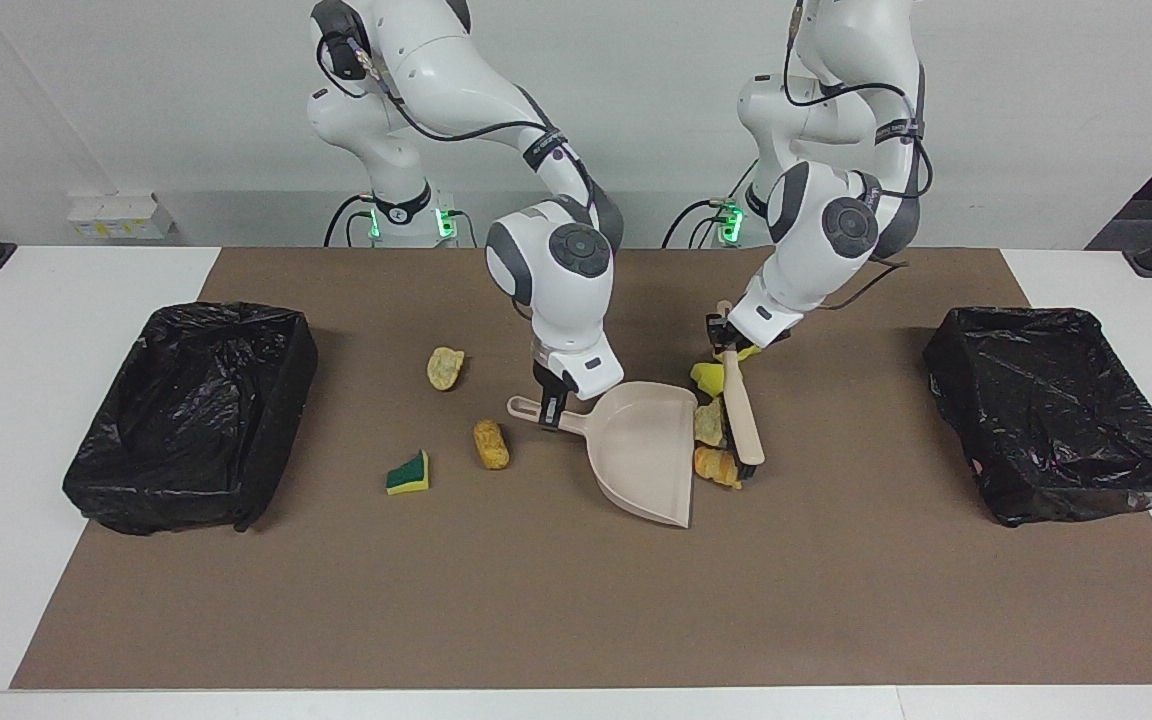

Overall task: Sweep and dump trash in bin
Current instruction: 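Sweep the sponge pieces toward the dustpan with the left gripper's brush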

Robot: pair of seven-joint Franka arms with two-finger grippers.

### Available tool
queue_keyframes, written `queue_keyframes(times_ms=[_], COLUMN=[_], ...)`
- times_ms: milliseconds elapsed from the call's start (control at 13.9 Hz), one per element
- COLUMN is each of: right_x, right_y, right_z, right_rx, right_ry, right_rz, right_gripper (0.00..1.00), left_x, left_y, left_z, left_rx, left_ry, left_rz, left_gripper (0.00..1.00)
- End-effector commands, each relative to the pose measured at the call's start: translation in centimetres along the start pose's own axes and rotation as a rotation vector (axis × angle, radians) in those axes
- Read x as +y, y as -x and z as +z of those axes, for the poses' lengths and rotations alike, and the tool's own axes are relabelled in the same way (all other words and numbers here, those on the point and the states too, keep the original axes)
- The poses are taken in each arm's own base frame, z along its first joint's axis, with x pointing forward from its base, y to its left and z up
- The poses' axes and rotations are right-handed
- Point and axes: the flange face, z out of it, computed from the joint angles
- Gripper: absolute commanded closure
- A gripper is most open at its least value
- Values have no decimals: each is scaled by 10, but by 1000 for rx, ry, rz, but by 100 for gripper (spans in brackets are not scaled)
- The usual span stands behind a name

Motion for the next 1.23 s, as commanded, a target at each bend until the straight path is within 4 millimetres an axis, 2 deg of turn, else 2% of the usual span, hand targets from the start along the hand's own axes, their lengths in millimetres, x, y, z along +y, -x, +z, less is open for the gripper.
queue_keyframes(times_ms=[0,144,288,433,577,721,937,1081,1153], right_x=[0,-4,-4,-5,-5,-5,-6,-5,-6], right_y=[1,-1,1,2,2,2,3,4,4], right_z=[-4,-2,-3,-4,-4,-6,-4,-4,-4], right_rx=[-64,-79,-95,-108,-117,-139,-143,-143,-144], right_ry=[54,48,45,47,50,62,60,59,57], right_rz=[-147,-171,-185,-232,-289,-362,-395,-395,-397], right_gripper=[100,100,100,100,100,100,100,100,100], left_x=[11,-4,-37,-52,-66,-69,-77,-82,-79], left_y=[-12,-14,-15,1,15,37,84,105,111], left_z=[-14,-39,-64,-88,-87,-79,-51,-40,-26], left_rx=[9,7,-34,-68,-162,-243,-305,-316,-334], left_ry=[88,117,130,150,124,70,-21,-64,-83], left_rz=[-36,-62,-111,-181,-362,-501,-599,-649,-645], left_gripper=[100,100,100,100,100,100,100,100,100])
